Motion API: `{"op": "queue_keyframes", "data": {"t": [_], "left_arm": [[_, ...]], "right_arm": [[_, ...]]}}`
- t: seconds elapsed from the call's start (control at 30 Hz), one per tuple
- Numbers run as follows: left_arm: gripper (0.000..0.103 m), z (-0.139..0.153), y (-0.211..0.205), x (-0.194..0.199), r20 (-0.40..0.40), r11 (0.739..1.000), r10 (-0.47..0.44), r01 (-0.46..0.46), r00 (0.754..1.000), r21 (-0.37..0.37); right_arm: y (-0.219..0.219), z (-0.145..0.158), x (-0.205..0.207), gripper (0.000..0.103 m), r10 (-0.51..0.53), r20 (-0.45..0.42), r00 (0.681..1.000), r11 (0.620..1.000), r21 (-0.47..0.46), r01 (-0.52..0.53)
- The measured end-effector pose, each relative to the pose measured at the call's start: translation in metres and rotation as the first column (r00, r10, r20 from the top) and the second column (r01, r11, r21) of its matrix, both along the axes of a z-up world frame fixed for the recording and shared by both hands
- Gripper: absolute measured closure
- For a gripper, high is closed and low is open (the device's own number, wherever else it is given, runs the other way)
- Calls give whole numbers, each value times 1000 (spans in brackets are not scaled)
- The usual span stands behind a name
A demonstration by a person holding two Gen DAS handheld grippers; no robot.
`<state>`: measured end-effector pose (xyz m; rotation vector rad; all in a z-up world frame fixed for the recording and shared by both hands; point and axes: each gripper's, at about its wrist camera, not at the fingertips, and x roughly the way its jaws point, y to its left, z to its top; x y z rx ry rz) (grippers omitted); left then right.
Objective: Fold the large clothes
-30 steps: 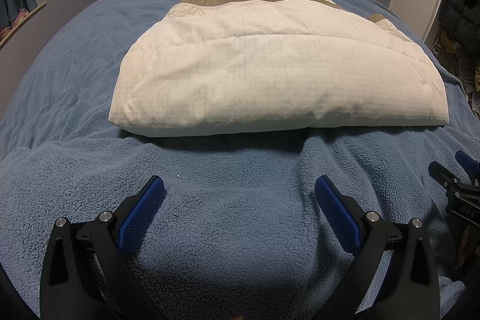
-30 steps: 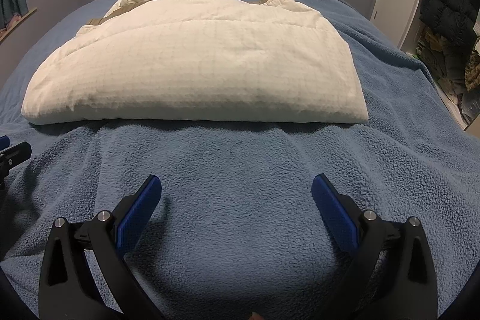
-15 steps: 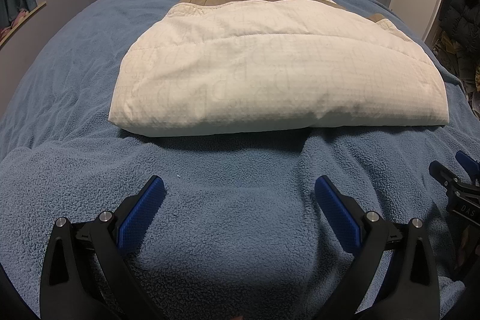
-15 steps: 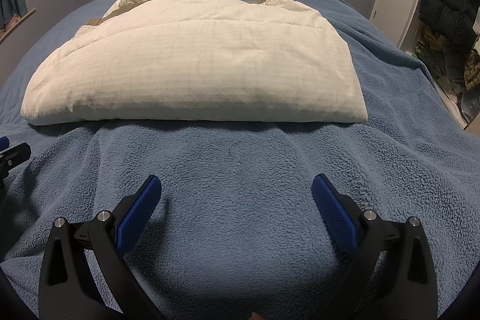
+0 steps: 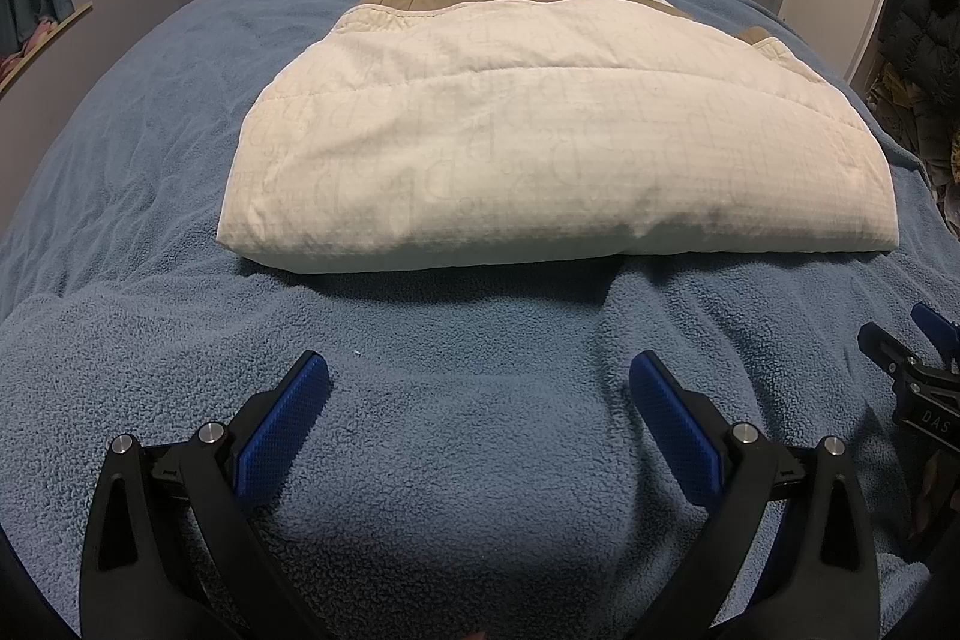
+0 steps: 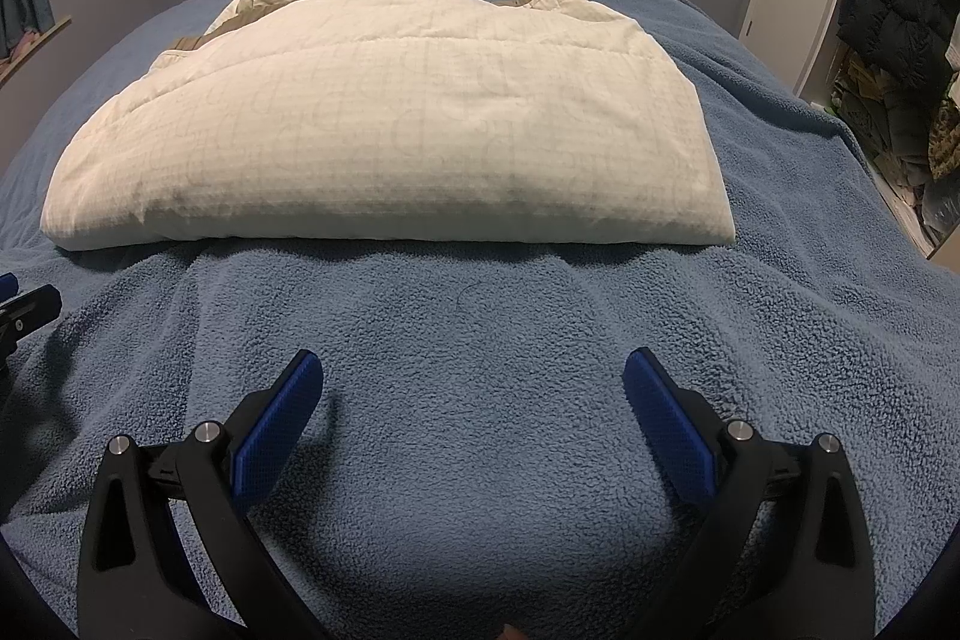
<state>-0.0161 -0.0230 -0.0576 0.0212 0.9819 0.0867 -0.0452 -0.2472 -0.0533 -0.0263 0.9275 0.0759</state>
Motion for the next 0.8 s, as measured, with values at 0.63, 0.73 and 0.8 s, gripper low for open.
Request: {"op": "queue_keyframes", "data": {"t": [0.63,0.73,0.8], "left_arm": [[7,1,3,-5,3,1000,-4,4,1000,-2],[7,2,1,-5,5,1000,-14,14,1000,-6],[7,3,2,-5,12,1000,-21,22,1000,-14]], "right_arm": [[-4,-3,-4,8,0,-5,1000,1000,-3,0],[-4,-4,-5,8,1,-5,1000,1000,-3,-1],[-4,-4,-5,8,0,-6,1000,1000,-4,0]]}}
